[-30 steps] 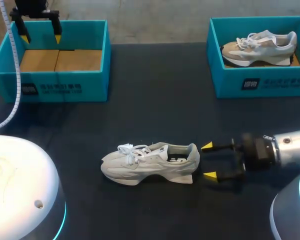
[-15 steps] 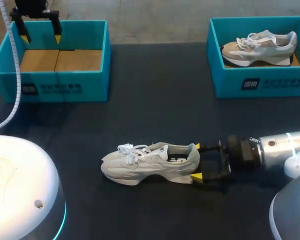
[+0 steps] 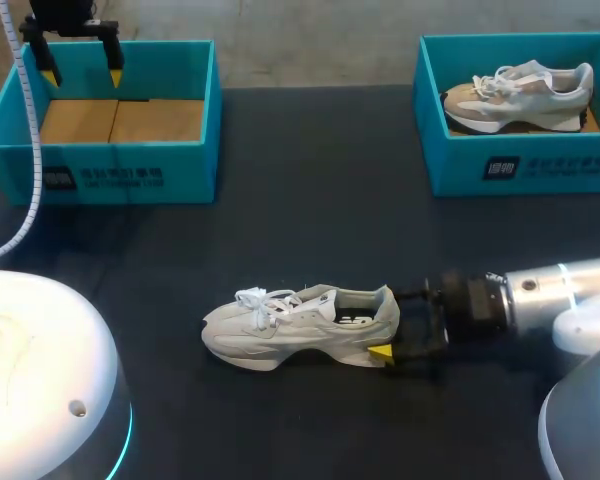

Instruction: Take the shoe out of the shoebox, open the shoe tongue, remove and reinsert the insole, then place the shoe into the shoebox

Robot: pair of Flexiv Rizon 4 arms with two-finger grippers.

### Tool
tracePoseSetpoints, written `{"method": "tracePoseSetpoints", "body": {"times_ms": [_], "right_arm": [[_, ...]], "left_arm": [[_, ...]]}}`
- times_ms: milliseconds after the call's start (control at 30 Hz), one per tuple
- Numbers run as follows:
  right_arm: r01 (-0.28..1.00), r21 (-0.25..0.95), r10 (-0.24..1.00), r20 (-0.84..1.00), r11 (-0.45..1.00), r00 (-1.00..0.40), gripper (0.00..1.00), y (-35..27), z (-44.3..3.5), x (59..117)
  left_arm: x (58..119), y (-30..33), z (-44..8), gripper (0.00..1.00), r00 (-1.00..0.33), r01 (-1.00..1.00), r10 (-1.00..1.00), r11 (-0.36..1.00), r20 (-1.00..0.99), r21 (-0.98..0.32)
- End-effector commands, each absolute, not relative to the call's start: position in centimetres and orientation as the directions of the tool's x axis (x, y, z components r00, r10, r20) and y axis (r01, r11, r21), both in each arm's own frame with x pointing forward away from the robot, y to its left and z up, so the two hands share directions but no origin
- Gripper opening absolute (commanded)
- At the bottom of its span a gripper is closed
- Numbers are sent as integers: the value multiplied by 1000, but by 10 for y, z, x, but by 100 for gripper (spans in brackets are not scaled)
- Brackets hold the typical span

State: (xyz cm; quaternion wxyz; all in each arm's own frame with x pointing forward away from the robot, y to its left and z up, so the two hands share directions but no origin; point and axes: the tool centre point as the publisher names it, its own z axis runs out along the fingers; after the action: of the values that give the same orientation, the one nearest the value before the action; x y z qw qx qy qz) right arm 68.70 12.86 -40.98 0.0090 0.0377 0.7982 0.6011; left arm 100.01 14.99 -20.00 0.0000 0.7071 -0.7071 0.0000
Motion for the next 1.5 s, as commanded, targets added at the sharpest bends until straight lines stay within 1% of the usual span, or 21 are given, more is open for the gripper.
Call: {"method": "tracePoseSetpoints", "body": {"times_ms": [33,433,900,1233,1267,1300,1333,1367,1400,1500], "right_arm": [[44,960,66,27,276,-997,100,134,-412,689],[14,958,61,-4,285,-998,100,143,-410,684],[7,953,79,-18,303,-997,100,148,-413,687],[5,954,70,-17,299,-997,100,150,-414,689],[5,954,68,-16,300,-998,76,151,-414,689],[6,954,68,-15,301,-998,46,151,-414,688],[6,953,67,-15,301,-998,34,151,-414,688],[8,953,68,-13,303,-998,13,151,-415,687],[9,952,68,-12,305,-998,0,151,-415,687],[9,952,70,-13,305,-997,0,151,-417,685]], "left_arm": [[1000,150,-200,100,0,-1000,-1000,0,0,0],[1000,150,-200,100,0,-1000,-1000,0,0,0],[1000,150,-200,100,0,-1000,-1000,0,0,0],[1000,150,-200,100,0,-1000,-1000,0,0,0],[1000,150,-200,100,0,-1000,-1000,0,0,0],[1000,150,-200,100,0,-1000,-1000,0,0,0],[1000,150,-200,100,0,-1000,-1000,0,0,0],[1000,150,-200,100,0,-1000,-1000,0,0,0],[1000,150,-200,100,0,-1000,-1000,0,0,0],[1000,150,-200,100,0,-1000,-1000,0,0,0]]}}
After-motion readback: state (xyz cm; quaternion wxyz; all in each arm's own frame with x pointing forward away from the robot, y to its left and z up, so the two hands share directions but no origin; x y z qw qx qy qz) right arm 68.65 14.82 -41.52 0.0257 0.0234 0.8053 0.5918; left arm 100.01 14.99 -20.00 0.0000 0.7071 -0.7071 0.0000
